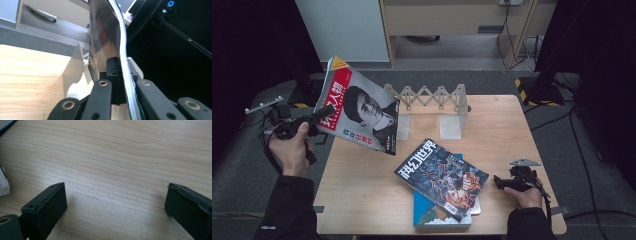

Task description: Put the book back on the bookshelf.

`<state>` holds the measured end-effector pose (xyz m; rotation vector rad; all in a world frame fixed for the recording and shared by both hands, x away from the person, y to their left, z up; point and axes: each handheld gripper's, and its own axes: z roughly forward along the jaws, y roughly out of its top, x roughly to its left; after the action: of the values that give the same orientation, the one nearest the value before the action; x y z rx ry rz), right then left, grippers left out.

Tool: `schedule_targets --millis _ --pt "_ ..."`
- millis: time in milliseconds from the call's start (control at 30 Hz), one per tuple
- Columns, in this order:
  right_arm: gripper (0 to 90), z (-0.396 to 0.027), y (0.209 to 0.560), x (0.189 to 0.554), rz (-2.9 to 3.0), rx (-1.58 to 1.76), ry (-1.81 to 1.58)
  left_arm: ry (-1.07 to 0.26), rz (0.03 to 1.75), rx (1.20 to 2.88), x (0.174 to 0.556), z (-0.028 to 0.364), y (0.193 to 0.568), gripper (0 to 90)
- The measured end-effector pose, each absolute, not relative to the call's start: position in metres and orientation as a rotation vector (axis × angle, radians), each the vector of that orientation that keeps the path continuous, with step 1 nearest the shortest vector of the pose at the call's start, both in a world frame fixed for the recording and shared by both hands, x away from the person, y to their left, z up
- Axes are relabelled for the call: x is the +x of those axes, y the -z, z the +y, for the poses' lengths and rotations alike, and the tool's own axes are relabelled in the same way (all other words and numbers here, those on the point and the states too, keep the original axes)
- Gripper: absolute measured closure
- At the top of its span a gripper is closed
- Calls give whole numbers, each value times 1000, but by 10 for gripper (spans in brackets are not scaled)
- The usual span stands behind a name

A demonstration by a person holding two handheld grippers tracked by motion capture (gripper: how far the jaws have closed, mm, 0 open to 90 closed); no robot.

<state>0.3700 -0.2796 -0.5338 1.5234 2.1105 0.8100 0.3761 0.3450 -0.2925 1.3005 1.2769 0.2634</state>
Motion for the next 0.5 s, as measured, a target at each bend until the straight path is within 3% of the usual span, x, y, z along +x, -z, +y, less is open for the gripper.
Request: schedule_targets --millis 500 --pt "38 -279 534 370 2110 1521 -815 -322 1329 1359 416 318 296 860"
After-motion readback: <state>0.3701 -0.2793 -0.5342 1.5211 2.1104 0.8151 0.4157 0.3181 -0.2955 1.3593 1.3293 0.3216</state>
